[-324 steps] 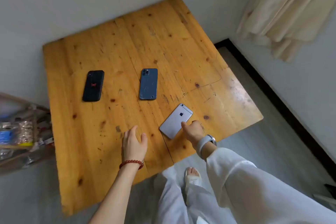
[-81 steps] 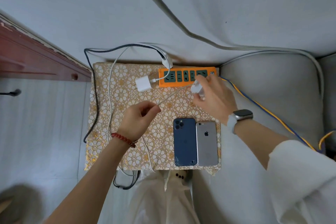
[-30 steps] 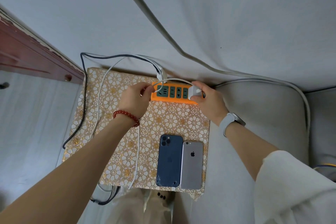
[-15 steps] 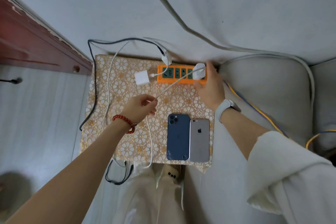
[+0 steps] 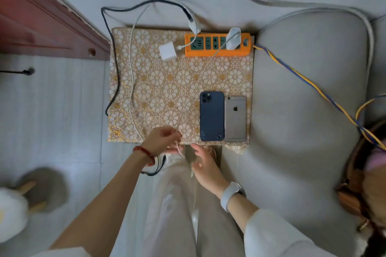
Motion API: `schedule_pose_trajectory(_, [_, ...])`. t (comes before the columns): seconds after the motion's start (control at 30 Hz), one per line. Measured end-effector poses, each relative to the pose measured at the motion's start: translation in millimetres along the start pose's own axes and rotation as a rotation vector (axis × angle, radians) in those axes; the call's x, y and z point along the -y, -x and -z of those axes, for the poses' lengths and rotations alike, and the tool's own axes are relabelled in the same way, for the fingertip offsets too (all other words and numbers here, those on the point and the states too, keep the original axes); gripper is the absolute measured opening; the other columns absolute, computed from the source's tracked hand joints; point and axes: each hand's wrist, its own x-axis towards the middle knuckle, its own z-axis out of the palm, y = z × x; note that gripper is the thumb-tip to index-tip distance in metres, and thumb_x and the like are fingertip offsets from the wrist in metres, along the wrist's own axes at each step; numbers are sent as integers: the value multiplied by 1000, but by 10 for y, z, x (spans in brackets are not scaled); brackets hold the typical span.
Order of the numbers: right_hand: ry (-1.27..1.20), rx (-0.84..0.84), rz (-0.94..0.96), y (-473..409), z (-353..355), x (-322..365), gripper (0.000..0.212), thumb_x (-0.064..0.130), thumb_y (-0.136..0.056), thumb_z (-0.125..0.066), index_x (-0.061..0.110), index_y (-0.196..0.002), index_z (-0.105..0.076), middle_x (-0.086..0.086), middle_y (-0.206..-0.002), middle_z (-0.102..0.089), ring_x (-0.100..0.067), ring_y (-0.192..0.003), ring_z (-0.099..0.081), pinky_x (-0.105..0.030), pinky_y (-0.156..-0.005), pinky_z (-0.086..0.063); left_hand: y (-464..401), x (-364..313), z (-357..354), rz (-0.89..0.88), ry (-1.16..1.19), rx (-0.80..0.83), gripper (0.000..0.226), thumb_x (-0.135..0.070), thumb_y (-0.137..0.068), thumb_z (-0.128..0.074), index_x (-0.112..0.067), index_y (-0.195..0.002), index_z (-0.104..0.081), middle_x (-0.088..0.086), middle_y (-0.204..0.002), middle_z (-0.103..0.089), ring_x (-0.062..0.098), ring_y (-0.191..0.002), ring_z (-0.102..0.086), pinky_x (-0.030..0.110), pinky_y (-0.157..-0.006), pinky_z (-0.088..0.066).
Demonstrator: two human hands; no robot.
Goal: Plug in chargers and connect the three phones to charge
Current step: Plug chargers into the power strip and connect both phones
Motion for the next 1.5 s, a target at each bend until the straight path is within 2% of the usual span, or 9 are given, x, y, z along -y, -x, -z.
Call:
schedule_pose_trajectory(0.17, [173, 174, 162, 62, -13, 190, 20, 21, -94, -43, 10, -108, -51, 3, -99, -54, -7, -83, -51, -14, -72, -35, 153, -411, 138, -67, 440, 35, 10, -7, -86, -52, -5, -79, -58, 5, -67, -68, 22, -68, -71, 30, -57, -59])
schedule_pose_trajectory(0.33, [-34, 33, 75, 149, 237, 314, 23, 16, -96, -38, 2, -93, -57, -14, -88, -69, -31, -77, -67, -44, -75, -55, 251, -744, 350, -240, 702, -41, 20, -16, -92, -44, -8, -88, -62, 3, -76, -72, 22, -78, -70, 32, -68, -59])
schedule_pose_trajectory(0.57, [-832, -175, 140, 222, 999, 838, 19, 17, -94, -43, 6, -90, -57, -8, -74, -74, -26, -76, -72, -27, -67, -58, 566, -364, -302, -199, -166, 189, 37, -34, -91, -40, -18, -122, -51, 1, -121, -60, 12, -105, -55, 16, -83, -40])
schedule_pose_trajectory(0.7, [-915, -281, 148, 178, 1238, 917, 25, 27, -97, -38, 9, -95, -56, -6, -80, -74, -26, -80, -71, -33, -77, -58, 798, -175, -498, -165, 87, 177, 20, -16, -93, -41, -15, -91, -61, 1, -87, -70, 17, -90, -66, 34, -87, -54])
schedule_pose_trajectory(0.87, [-43, 47, -1, 216, 779, 672, 36, 34, -90, -46, 13, -118, -54, -12, -119, -62, -28, -111, -59, -42, -99, -44, 833, -224, -386, -237, 635, 18, 26, -9, -95, -35, -11, -79, -55, 1, -64, -67, 22, -77, -70, 45, -79, -56])
schedule_pose_trajectory(0.97, [221, 176, 107, 438, 468, 366, 34, 46, -89, -40, 22, -105, -58, -8, -108, -64, -18, -90, -62, -35, -79, -50, 819, -312, -333, -271, 672, -57, 26, -9, -96, -33, -11, -80, -54, -1, -60, -66, 20, -73, -71, 40, -70, -58])
schedule_pose_trajectory(1.17, [520, -184, -6, 490, 493, -49, 31, 29, -92, -42, 10, -86, -64, -9, -78, -60, -19, -62, -47, -27, -54, -39, 838, -247, -327, -265, 601, -211, 21, -11, -95, -38, -11, -85, -57, -4, -51, -62, 14, -55, -67, 27, -51, -57])
schedule_pose_trajectory(1.37, [-876, -223, -235, 404, 776, 173, 17, -4, -87, -44, -3, -100, -56, -15, -82, -61, -25, -76, -61, -40, -79, -56, 764, 178, -412, -4, 279, -488, 24, -5, -92, -37, -9, -79, -58, -2, -40, -53, 7, -32, -54, 21, -38, -52])
schedule_pose_trajectory(1.5, [-1237, -428, -268, 308, 928, 294, 19, 1, -88, -40, 8, -72, -46, -7, -63, -46, -16, -52, -55, -26, -53, -48, 760, 470, -425, 94, -43, -529, 20, -9, -88, -40, -8, -90, -60, 5, -55, -54, 8, -32, -56, 21, -36, -51])
